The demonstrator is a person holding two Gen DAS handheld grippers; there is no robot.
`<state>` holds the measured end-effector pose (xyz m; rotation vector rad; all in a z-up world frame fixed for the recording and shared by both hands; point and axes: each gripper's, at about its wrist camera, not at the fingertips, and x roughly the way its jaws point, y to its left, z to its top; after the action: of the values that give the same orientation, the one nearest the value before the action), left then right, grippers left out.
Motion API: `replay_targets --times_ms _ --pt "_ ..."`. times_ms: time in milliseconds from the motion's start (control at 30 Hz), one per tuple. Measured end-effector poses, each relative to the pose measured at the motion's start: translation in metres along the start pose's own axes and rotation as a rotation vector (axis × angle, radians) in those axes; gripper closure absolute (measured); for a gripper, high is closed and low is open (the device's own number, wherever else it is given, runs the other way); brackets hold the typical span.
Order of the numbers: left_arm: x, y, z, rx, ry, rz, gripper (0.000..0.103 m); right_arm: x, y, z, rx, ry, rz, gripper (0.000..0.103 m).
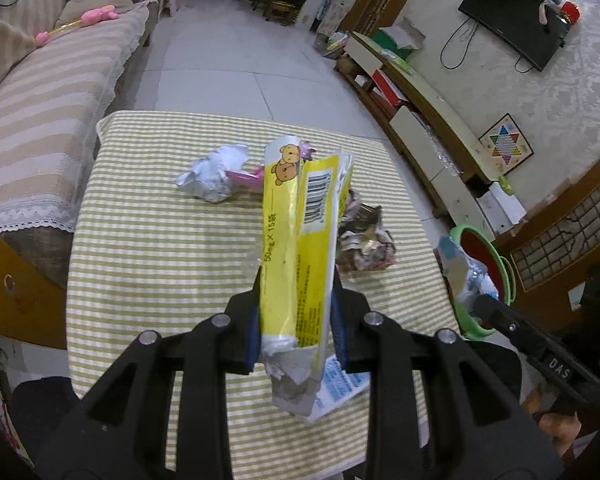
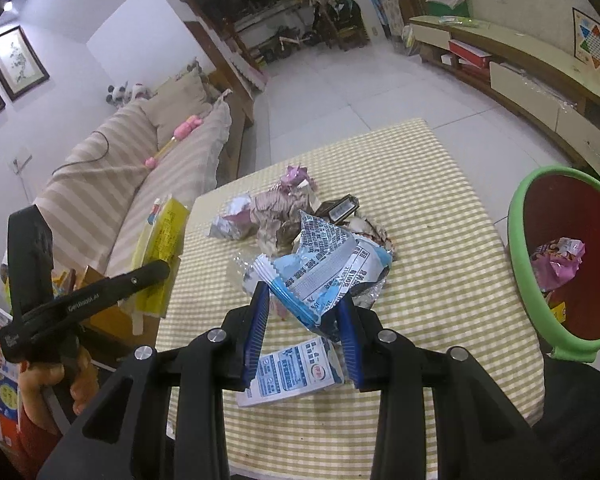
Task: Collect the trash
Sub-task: 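Carry the yellow packet and blue-white wrapper from the table over the bucket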
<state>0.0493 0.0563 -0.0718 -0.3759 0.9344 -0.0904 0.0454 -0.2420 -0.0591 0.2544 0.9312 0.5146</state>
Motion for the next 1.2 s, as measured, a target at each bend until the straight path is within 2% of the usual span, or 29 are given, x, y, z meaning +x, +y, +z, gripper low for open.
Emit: replay_targets --times_ms 733,1200 --pt "0.023 -0.056 -0.012 0.120 0.065 -0.062 0.076 -0.020 -0.036 0.005 0.080 -0.054 -0.028 0.070" --pt "0.038 -0.087 -0.002 0.178 0.075 -0.088 0.076 -0.031 -0.069 0.009 0.144 -0.087 -0.073 0.070"
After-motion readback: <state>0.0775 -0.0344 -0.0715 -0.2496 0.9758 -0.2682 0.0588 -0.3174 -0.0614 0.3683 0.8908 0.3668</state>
